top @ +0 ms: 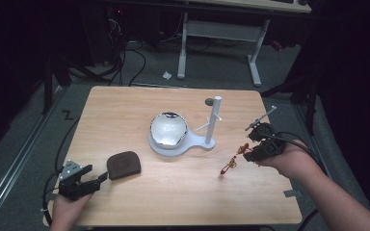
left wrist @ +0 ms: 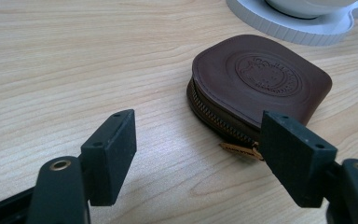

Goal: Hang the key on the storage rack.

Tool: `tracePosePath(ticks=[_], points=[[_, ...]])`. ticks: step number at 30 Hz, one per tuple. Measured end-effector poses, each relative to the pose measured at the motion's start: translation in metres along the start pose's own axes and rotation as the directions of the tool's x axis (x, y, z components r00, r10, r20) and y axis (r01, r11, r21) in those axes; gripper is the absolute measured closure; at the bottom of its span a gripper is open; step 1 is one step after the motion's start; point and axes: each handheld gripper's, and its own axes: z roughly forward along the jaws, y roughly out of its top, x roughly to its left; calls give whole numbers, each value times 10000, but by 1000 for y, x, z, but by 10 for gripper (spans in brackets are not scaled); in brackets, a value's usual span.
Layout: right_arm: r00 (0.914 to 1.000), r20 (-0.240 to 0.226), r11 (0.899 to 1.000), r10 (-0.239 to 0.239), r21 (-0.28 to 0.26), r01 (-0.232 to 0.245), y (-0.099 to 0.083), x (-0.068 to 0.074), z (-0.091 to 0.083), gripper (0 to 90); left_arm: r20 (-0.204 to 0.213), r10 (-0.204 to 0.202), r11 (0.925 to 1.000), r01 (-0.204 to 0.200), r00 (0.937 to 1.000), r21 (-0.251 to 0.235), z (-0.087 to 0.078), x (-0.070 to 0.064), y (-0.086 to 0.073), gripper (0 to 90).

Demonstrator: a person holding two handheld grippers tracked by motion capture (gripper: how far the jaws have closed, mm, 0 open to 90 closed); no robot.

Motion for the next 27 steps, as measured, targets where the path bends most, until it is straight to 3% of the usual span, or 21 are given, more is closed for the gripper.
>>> tracePosePath(ticks=[10, 27], points=[[9997, 170, 9998, -184, -34, 185, 15, 2, -10, 670, -9, -23, 10000, 23, 10000, -43, -2, 2, 0, 281], [9990, 271, 9978, -363, -539, 377, 46, 3, -28, 670, 21, -9, 10000, 9, 10000, 47, 0, 2, 0, 280]])
